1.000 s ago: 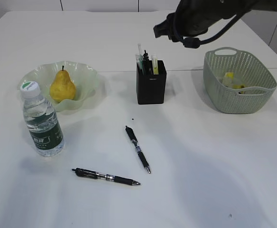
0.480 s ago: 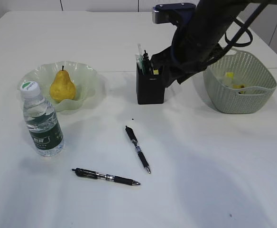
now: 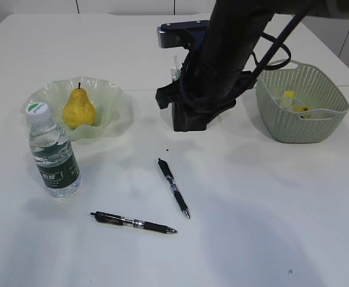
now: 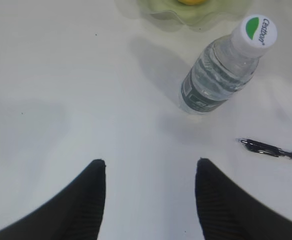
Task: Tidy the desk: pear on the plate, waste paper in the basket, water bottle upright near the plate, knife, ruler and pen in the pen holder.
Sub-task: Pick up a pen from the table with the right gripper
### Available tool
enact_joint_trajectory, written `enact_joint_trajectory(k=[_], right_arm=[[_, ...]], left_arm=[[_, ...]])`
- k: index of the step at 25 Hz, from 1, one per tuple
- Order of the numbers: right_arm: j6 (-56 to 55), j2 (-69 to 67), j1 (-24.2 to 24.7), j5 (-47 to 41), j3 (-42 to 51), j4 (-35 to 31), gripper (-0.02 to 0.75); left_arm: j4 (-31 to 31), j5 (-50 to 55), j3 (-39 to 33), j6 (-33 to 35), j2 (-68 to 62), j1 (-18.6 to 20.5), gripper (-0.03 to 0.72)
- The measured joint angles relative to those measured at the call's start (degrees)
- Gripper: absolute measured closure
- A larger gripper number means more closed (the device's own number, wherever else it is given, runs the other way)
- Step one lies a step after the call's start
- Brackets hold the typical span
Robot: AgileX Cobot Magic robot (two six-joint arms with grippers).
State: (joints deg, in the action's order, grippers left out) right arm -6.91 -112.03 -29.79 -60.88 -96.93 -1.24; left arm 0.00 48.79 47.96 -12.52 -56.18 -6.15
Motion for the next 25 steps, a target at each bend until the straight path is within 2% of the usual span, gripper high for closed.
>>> enact_joint_trajectory(k=[8,16,25], right_arm=[[-3.8,-6.5,-2.9,-5.5,-7.5,2.6,0.437],[-6.3,-15.5,-3.3,-9.0,-17.2,2.6,0.441],[-6.8,-22.5,-3.9,-9.1,-18.8,1.2,0.448]], left_arm=[[0.0,-0.2,0.0,0.0,0.0,0.0,0.286],[0.0,-1.7,0.0,0.0,0.0,0.0,0.286],[0.0,-1.8,0.0,0.0,0.0,0.0,0.286]])
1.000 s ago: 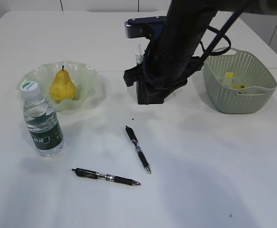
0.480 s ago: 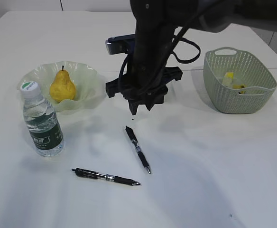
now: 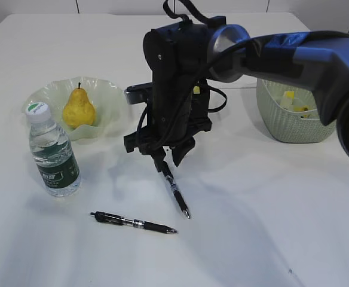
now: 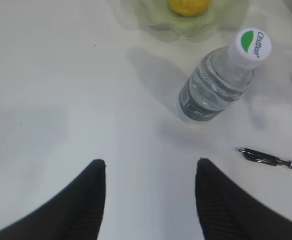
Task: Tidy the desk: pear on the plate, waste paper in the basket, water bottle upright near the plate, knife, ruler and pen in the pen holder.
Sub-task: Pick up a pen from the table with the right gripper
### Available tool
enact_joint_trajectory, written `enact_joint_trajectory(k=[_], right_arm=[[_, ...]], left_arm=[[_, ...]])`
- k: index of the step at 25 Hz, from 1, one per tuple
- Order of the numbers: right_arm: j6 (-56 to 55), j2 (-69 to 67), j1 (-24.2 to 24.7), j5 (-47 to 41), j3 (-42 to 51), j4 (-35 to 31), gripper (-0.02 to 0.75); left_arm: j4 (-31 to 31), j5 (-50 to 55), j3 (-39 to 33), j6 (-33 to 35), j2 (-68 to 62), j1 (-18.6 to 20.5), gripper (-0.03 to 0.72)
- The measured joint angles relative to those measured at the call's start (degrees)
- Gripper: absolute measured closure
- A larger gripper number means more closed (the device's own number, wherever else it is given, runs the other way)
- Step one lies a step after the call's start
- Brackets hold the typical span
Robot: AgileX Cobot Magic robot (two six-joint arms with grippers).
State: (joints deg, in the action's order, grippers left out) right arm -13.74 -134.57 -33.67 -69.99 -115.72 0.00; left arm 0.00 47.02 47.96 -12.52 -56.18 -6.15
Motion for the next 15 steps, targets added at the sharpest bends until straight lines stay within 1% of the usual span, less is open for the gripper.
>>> enact_joint_trajectory(k=[6,15], right_arm=[[0.0,-2.5,0.0,0.0,0.0,-1.3,0.449],[-0.1,-2.7,0.0,0.0,-0.1,0.3,0.450]], left_arm=[[0.0,0.0,0.0,0.0,0.0,0.0,0.286],[0.0,0.0,0.0,0.0,0.0,0.0,0.286]])
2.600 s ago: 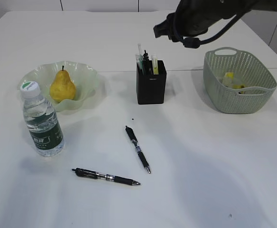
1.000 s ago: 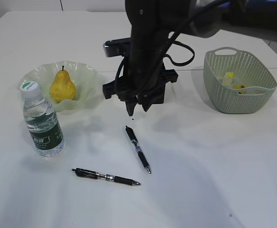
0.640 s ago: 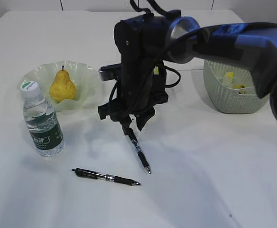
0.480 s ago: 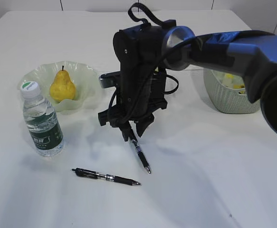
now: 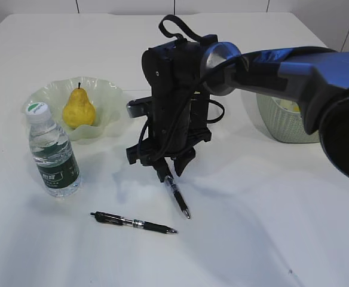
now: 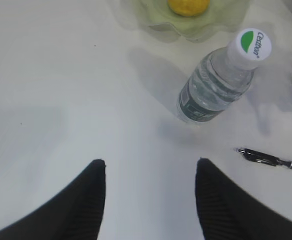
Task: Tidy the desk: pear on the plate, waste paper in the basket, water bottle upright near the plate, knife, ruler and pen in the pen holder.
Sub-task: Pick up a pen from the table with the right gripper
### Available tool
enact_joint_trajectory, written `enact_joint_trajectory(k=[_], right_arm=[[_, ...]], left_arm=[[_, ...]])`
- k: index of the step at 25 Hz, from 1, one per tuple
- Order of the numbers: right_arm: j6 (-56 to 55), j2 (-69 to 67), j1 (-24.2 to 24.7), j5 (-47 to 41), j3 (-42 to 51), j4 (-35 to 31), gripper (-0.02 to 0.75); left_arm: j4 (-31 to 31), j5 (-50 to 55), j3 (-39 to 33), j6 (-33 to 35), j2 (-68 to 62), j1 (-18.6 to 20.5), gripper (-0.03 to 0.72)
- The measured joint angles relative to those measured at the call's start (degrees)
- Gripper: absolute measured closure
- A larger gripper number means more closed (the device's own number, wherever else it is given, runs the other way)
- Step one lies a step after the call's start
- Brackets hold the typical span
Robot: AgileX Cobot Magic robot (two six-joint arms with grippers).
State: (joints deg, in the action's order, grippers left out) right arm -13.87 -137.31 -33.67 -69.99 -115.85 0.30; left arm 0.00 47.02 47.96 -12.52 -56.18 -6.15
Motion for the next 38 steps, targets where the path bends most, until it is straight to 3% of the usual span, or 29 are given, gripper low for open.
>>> enact_joint_trajectory(k=[25,32,38], right_arm=[[0.0,-2.7,0.0,0.0,-0.3,0.4,0.455],[-0.1,-2.8,0.0,0.1,-0.3,0.4,0.643],[1.9,-2.4,0.0,0.1,-0.3,0.4,0.660]], left_arm=[[0.0,0.0,0.0,0.0,0.0,0.0,0.286],[0.0,0.0,0.0,0.0,0.0,0.0,0.286],[0.0,0.0,0.0,0.0,0.0,0.0,0.286]])
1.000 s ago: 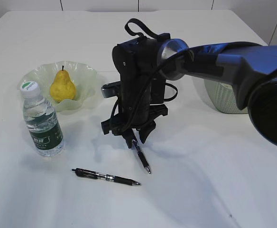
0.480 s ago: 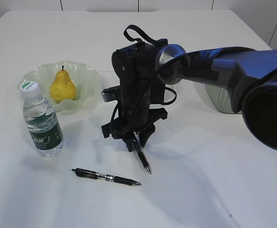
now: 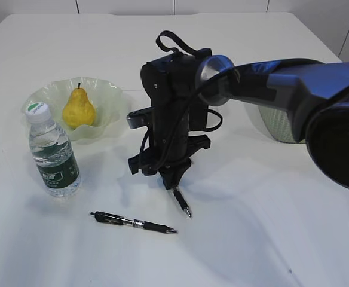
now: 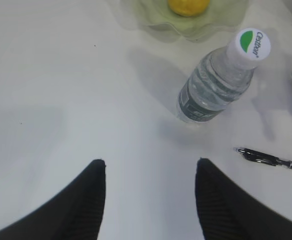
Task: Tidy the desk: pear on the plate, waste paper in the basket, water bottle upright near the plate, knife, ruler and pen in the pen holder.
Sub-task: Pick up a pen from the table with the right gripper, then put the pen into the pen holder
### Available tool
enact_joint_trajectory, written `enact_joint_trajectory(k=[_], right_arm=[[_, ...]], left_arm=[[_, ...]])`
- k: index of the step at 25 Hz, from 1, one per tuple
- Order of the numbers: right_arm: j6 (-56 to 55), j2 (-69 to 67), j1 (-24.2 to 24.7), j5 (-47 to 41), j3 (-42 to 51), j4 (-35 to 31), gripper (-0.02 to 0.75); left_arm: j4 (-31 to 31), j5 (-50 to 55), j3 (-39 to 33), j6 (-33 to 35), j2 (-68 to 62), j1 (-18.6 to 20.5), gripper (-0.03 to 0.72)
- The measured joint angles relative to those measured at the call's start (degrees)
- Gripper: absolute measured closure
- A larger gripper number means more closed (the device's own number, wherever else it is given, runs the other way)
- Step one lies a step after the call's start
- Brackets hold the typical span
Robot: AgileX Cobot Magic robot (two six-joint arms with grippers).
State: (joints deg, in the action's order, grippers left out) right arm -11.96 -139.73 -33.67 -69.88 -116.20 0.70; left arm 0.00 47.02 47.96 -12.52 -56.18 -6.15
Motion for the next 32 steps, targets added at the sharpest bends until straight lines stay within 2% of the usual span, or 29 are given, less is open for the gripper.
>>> enact_joint_trajectory(k=[9,20,23,32], right_arm=[[1.9,9.2,0.9,0.0,0.0,0.3,0.660],[5.8,21.6,10.1,0.0,0.0,-0.3,0.661],[7.9,23.4,10.5,1.0,0.1,-0.7,0.661],[13.5,27.5,10.5,14.0,6.8,-1.4,0.661]], left_arm=[[0.0,0.3,0.0,0.0,0.0,0.0,0.286],[1.3,2.6,0.0,0.0,0.0,0.0,0.286],[1.8,3.2,0.0,0.0,0.0,0.0,0.286],[1.8,5.0,0.0,0.0,0.0,0.0,0.286]])
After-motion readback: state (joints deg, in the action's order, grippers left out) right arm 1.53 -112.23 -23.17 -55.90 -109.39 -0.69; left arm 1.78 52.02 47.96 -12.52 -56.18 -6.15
